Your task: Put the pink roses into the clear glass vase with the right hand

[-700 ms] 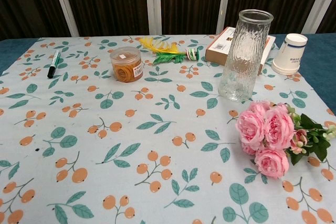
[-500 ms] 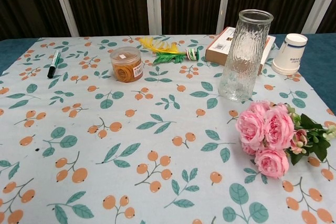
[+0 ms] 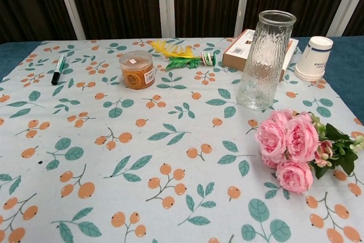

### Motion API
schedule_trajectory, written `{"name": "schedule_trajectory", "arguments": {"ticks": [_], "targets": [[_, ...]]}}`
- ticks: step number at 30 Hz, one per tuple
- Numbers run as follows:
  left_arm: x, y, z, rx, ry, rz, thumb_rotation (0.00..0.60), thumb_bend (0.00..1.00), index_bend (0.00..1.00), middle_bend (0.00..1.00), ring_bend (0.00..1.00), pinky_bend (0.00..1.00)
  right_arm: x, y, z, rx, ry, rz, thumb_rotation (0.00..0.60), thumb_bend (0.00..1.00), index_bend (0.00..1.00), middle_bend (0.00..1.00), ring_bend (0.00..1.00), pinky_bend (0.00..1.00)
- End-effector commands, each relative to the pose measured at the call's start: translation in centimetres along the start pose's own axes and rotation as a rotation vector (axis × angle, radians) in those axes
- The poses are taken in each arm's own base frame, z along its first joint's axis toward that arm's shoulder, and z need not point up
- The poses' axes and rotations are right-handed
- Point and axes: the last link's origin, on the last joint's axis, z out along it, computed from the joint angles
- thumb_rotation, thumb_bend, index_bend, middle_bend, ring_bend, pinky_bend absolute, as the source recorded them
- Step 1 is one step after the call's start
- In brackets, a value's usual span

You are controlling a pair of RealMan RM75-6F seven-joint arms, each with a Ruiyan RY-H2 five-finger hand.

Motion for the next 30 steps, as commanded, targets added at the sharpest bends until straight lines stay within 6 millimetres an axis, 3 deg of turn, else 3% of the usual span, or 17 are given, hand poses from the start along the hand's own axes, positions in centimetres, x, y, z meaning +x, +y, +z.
{"name": "schedule_trajectory", "arguments": {"ticks": [1,12,16,26,30], "targets": [[0.0,-0.1,0.0,0.004,0.001,-0.005,0.6,0.0,0.0,0.0,0.0,0.0,-0.6,-1.7,0.5,0.032,-0.05,0.05,0.6,0.3,0.0,0.0,0.0,0.0],[0.1,-0.1,-0.2,0.007,0.001,-0.017,0.6,0.0,0.0,0.0,0.0,0.0,-5.4,-7.5,3.5,0.175,-0.273,0.085,0.6,0.3,0.0,0.0,0.0,0.0],[0.1,-0.2,-0.2,0.009,-0.002,-0.017,0.6,0.0,0.0,0.0,0.0,0.0,-7.1,-8.7,4.4,0.179,-0.319,0.107,0.6,0.3,0.0,0.0,0.0,0.0],[0.1,-0.3,-0.1,0.015,-0.013,-0.03,0.6,0.0,0.0,0.0,0.0,0.0,-9.8,-10.3,7.2,0.163,-0.332,0.12,0.6,0.3,0.0,0.03,0.01,0.0],[0.1,-0.3,-0.1,0.017,-0.018,-0.033,0.6,0.0,0.0,0.0,0.0,0.0,-10.7,-10.5,8.1,0.15,-0.336,0.116,0.6,0.3,0.01,0.11,0.09,0.01]]}}
